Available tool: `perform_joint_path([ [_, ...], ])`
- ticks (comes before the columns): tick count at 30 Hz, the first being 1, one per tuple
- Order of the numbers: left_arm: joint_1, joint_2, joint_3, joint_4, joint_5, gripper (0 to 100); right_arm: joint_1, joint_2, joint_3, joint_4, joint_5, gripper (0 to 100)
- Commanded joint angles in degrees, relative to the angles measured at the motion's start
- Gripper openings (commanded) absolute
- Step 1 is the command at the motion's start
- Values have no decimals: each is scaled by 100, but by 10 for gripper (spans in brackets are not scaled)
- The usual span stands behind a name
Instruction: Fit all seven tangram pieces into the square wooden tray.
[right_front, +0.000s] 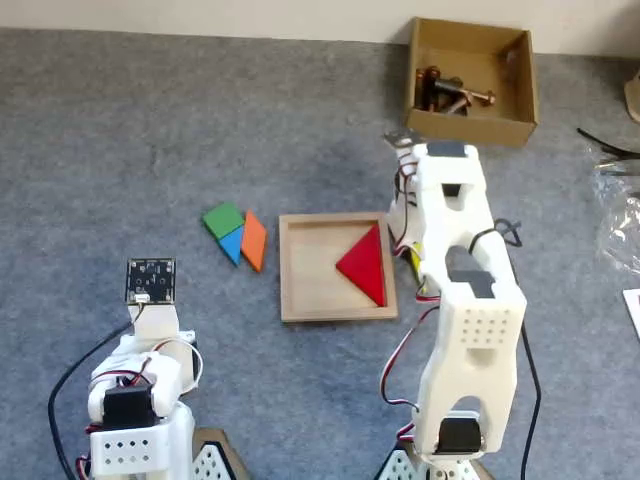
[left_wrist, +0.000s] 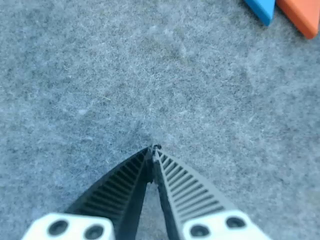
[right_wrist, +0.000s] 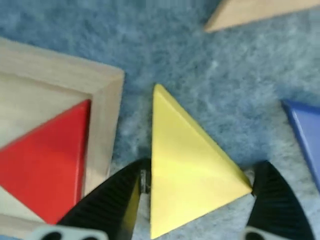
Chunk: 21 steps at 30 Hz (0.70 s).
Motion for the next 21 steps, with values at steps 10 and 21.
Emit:
perform_joint_path([
  [10,-48,40,119,44,9,5,-13,40,84,-154,-914,292],
  [21,-48,40,119,44,9,5,-22,48,84,-198,-1046,224],
])
